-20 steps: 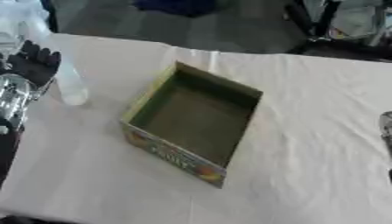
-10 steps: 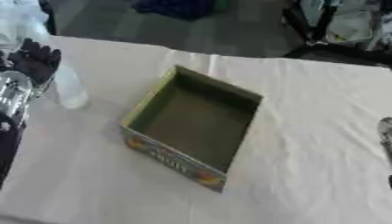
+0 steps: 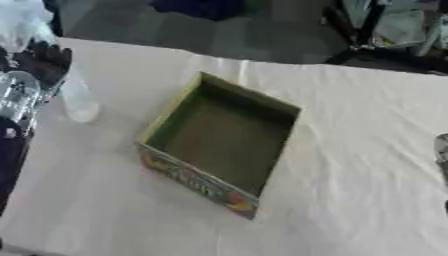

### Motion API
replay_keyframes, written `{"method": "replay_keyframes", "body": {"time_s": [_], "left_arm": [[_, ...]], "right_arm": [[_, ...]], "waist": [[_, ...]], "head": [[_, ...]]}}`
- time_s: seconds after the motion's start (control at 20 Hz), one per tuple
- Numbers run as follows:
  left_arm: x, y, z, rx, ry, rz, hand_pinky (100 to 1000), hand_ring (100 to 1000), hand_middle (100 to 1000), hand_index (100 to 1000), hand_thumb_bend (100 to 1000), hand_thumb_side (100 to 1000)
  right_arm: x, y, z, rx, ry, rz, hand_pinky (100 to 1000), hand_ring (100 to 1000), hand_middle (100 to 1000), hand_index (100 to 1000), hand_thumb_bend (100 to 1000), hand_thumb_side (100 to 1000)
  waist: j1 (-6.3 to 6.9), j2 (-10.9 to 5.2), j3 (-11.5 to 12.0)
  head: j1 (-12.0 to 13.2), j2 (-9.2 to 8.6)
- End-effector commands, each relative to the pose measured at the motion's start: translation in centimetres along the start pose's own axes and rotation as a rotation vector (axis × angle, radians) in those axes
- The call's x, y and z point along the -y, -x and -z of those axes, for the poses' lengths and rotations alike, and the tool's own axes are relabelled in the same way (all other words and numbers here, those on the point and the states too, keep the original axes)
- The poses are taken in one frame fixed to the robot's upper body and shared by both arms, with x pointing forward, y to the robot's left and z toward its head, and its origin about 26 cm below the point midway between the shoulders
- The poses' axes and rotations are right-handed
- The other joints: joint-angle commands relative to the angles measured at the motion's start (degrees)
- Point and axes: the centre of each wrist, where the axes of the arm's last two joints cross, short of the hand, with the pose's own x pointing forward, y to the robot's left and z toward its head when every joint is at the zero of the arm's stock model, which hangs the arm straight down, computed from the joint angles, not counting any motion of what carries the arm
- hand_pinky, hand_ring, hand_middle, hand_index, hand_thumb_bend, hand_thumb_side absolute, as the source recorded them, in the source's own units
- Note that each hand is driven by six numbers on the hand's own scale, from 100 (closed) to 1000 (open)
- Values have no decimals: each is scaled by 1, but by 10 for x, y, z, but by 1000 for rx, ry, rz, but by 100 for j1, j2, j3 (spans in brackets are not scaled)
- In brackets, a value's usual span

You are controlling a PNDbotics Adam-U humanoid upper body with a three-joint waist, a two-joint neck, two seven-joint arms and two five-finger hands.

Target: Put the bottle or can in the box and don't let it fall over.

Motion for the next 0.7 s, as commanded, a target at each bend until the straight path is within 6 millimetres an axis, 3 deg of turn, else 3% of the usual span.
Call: {"method": "replay_keyframes", "body": {"time_s": [0.05,0.7], "left_arm": [[12,-14,2,38,27,-15,100,100,100,987,607,1000],[19,-15,4,41,52,-25,100,100,100,977,608,1000]], "right_arm": [[0,-10,7,39,-9,12,992,932,940,845,451,434],[-3,-11,8,41,-20,20,993,933,941,845,446,437]], "waist": [[5,-70,-13],[-19,-30,-30]], "head": [[25,-89],[80,-74]]}}
